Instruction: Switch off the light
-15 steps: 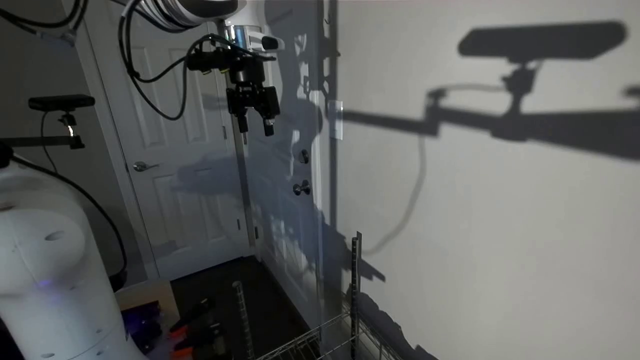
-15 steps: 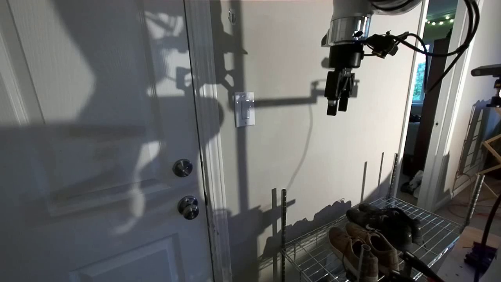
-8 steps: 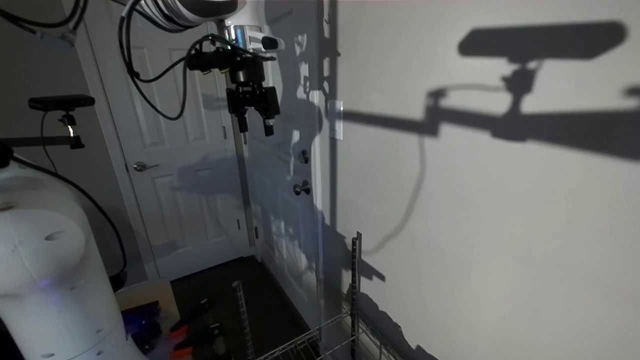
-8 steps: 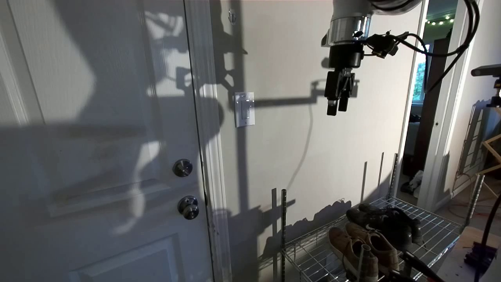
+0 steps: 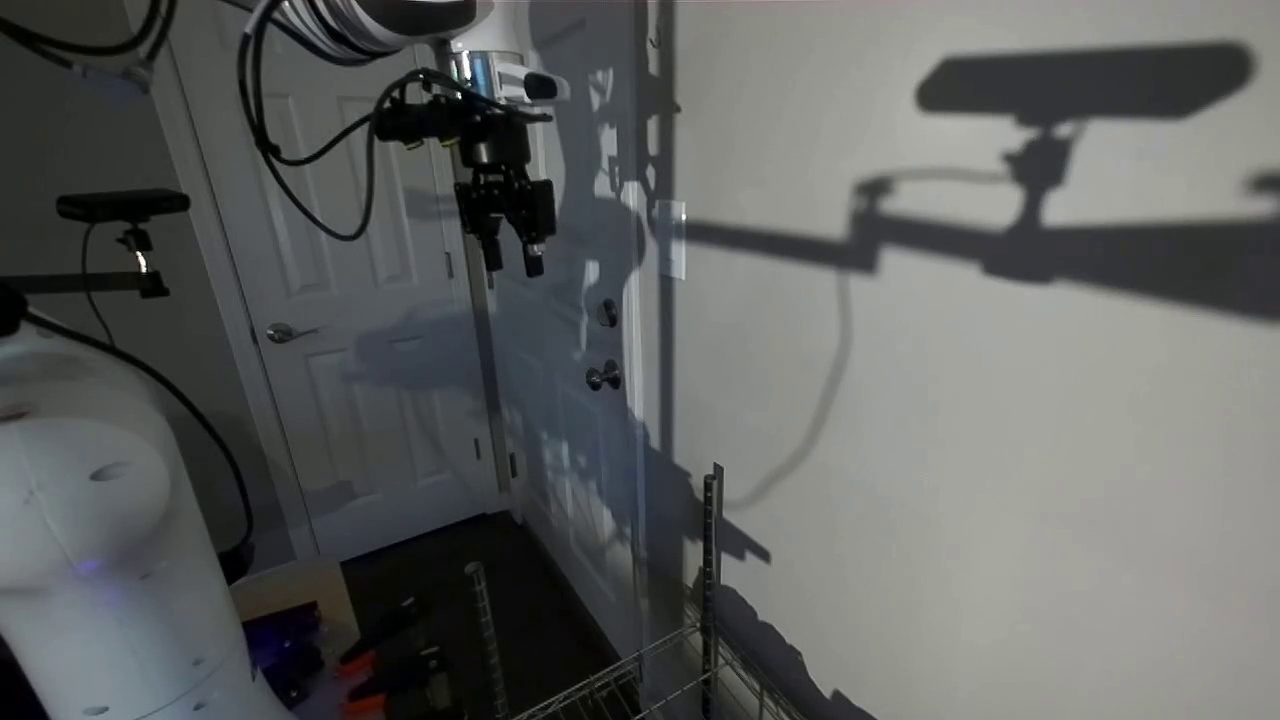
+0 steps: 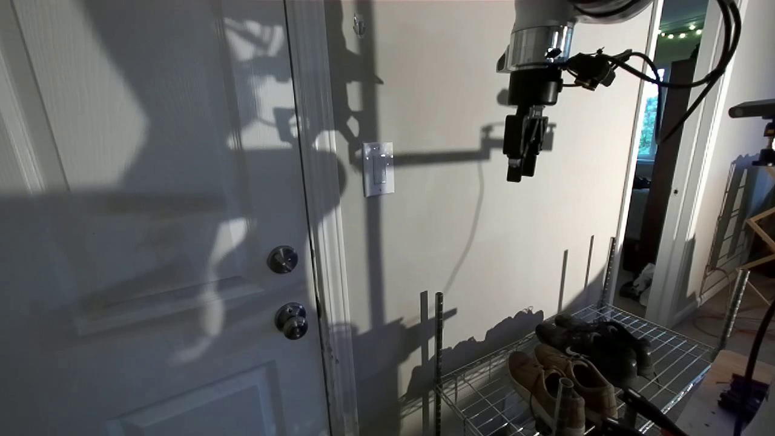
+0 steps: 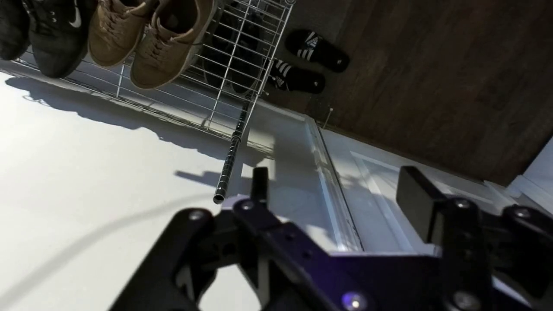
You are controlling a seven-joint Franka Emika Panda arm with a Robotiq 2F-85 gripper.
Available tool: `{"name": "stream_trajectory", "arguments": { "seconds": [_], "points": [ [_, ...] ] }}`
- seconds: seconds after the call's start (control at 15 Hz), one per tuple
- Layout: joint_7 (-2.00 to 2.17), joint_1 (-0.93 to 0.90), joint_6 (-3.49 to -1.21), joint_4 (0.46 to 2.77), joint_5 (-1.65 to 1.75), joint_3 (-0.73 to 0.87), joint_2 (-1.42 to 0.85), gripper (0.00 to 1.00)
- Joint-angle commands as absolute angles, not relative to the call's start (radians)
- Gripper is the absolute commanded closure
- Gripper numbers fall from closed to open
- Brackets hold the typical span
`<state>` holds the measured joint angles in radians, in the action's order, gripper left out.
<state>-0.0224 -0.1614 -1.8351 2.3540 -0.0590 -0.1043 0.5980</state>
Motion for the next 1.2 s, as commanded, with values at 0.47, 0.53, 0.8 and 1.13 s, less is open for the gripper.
{"name": "stream_trajectory", "arguments": {
  "seconds": [0.47,0.53,0.8,1.13],
  "points": [
    [-0.043,-0.161,-2.23,2.465,-0.082,-0.089,0.526,0.93],
    [-0.045,-0.162,-2.285,2.476,-0.083,-0.087,0.514,0.94],
    [-0.048,-0.166,-2.492,2.504,-0.077,-0.085,0.46,0.95],
    [-0.05,-0.179,-2.717,2.52,-0.073,-0.088,0.399,0.93]
  ]
}}
